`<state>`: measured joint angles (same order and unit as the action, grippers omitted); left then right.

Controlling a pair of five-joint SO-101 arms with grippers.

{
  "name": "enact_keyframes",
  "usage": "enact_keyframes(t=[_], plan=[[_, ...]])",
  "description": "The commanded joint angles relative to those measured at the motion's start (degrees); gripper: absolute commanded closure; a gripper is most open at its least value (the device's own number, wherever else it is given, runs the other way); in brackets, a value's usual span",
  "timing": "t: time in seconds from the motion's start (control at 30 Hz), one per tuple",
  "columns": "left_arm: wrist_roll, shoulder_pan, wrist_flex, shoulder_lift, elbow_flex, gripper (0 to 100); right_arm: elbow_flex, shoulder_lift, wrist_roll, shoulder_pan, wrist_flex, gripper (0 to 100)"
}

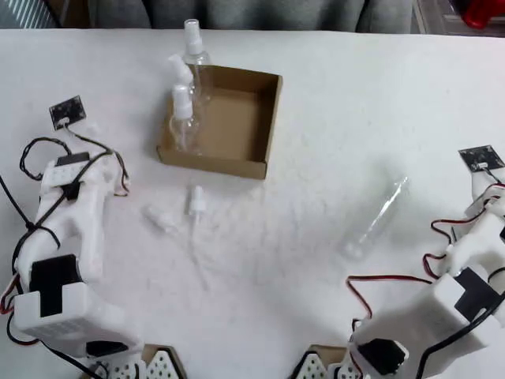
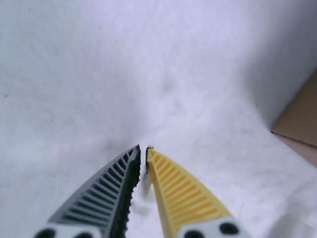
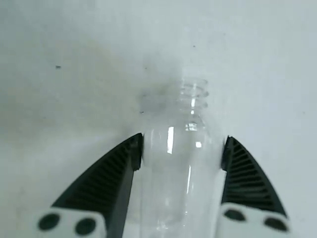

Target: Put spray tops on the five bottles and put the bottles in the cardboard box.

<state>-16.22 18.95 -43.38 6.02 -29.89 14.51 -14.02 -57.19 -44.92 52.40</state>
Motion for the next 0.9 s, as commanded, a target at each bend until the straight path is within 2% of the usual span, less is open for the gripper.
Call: enact_keyframes(t=[0.0,0.07,0.2,0.33,0.57,0.7,0.87], plan=[[0.6,-0.7,1.2,-0.5,2.2,98,-1.4,2.4,0.4,1.5,-0.6,80.7],[0.6,-0.7,1.2,-0.5,2.2,98,-1.4,2.4,0.4,1.6,-0.6,84.3],[0.6,-0.7,1.2,-0.5,2.2,98,-1.6,2.9,0.3,1.9,-0.5,98.8],[0.6,-0.7,1.2,-0.5,2.2,98,-5.2,2.9,-1.1,2.0,3.8,98.5],[0.6,-0.7,1.2,-0.5,2.3,98,-10.4,9.5,-1.0,3.5,21.6,98.2],[0.6,-0.7,1.2,-0.5,2.3,98,-7.7,17.1,2.3,4.6,26.9,98.2],[0.6,-0.7,1.2,-0.5,2.3,98,2.2,29.7,4.3,7.2,28.8,98.2]])
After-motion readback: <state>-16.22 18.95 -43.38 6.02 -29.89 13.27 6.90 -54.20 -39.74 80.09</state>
